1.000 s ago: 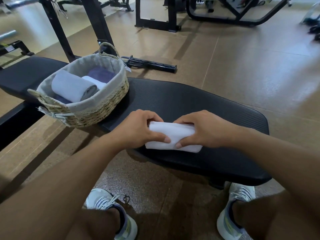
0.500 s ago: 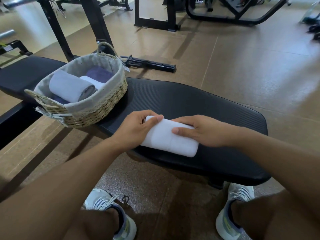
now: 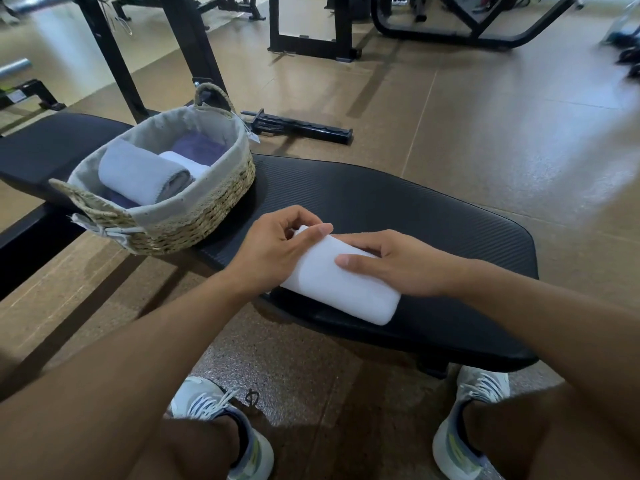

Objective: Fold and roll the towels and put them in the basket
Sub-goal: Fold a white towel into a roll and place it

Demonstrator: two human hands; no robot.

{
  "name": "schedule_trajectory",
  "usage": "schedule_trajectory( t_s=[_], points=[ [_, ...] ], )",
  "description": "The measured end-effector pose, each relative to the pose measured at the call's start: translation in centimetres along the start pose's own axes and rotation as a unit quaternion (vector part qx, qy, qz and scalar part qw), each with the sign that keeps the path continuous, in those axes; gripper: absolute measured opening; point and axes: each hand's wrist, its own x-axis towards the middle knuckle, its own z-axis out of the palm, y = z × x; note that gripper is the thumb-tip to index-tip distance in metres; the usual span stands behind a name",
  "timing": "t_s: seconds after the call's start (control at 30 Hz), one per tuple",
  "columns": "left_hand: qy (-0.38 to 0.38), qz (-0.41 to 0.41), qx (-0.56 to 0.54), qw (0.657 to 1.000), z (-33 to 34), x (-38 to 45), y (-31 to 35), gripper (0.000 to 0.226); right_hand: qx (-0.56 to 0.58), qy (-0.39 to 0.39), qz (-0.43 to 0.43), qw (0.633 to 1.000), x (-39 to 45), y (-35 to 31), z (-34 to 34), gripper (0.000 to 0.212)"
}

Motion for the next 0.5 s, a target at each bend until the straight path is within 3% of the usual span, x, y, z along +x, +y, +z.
schedule_trajectory(
  t_s=[0.27,0.5],
  points=[
    [0.058,0.006,-0.039,0.998,0.26,-0.14,0.19,0.02,-0.001,0.053,-0.011,0.999,0.66,-0.62,0.62,0.033],
    [0.088,-0.027,-0.054,0.994,-0.22,-0.23,-0.07,0.023,0.033,0.094,-0.019,0.995,1.01,-0.71,0.98,0.04]
  ],
)
